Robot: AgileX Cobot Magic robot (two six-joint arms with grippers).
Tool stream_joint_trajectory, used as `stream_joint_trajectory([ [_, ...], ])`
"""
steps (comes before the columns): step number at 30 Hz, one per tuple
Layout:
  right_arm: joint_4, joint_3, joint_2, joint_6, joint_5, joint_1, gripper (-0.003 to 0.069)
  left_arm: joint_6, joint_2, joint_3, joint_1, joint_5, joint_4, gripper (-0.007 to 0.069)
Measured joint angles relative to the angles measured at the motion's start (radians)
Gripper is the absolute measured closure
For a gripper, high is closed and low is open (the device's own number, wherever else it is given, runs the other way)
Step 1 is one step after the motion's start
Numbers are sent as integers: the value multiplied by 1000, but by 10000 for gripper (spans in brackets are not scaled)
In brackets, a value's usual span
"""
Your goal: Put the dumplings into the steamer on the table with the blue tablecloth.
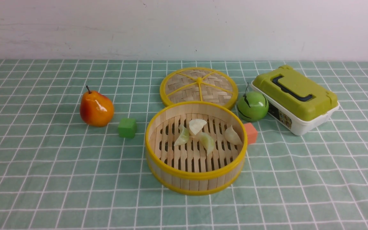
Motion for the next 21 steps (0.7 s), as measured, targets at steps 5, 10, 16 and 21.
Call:
stream_joint_trajectory([
  [5,0,0,0,0,0,0,648,21,0,1,0,1,-1,638],
  [10,0,0,0,0,0,0,645,33,0,1,0,1,-3,638],
  [16,0,0,0,0,0,0,637,35,0,1,0,2,-6,638],
  [21,0,0,0,0,0,0,638,35,0,1,0,2,-9,638],
])
